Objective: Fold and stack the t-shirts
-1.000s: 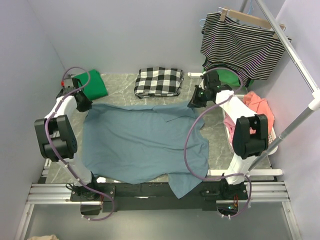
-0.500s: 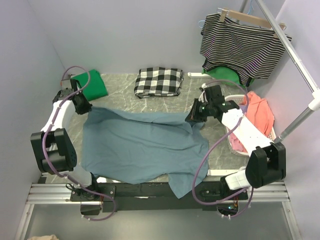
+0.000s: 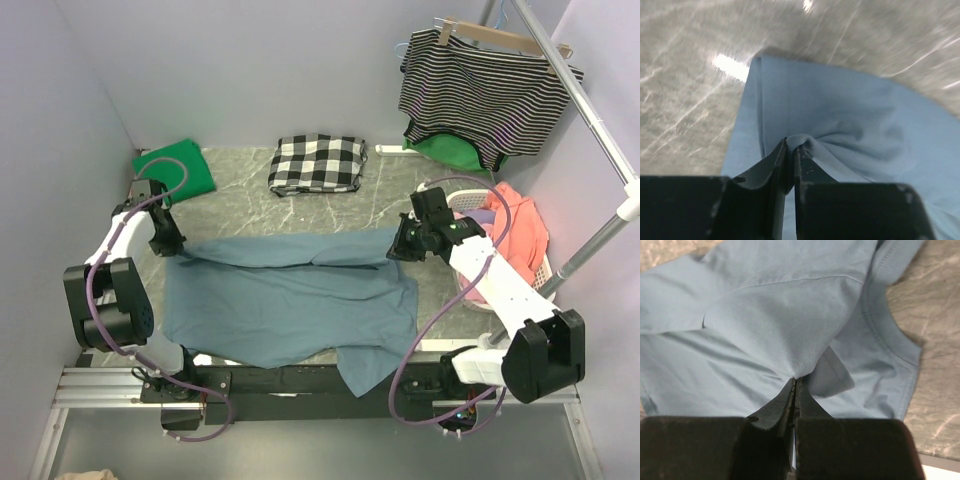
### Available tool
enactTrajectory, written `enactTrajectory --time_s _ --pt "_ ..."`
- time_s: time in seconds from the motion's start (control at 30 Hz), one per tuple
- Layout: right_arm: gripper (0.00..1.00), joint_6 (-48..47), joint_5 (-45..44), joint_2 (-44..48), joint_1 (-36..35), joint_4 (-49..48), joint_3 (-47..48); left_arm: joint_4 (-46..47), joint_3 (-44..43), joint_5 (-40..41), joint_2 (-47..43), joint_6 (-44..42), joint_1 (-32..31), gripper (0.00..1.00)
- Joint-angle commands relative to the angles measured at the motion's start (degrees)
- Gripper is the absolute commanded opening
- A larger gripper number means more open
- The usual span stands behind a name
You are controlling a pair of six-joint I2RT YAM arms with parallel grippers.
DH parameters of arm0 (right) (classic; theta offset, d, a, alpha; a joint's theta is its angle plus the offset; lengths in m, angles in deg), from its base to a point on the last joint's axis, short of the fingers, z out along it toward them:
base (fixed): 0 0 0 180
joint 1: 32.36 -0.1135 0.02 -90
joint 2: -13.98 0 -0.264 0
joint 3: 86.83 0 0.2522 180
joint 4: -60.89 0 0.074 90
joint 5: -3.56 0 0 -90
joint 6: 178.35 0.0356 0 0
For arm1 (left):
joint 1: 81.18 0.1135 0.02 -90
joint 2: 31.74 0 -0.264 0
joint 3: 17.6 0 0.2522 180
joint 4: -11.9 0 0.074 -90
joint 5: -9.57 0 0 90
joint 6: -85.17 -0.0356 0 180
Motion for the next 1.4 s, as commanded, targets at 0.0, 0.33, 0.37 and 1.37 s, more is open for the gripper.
enactTrajectory --time_s 0.0,0.33,0.37,1.37 --pt "0.0 -0.71 -1.53 -1.55 -0.22 2.52 0.05 -1.99 1.21 0.28 -0.7 -1.81 -0.11 0.18" --pt "0.43 -0.19 -12.5 -3.5 -4.26 7.45 4.09 -3.06 0.25 6.51 -1.66 2.23 -0.72 0.74" --pt "0.49 -0.37 -13.47 -3.23 -4.26 6.06 5.58 -2.53 -0.45 5.9 -2.89 2.58 -0.81 0.75" --pt "0.41 -0.2 -0.65 -32.67 -0.14 -15.14 8.76 9.78 2.45 -6.86 10.01 8.56 -13.55 0.8"
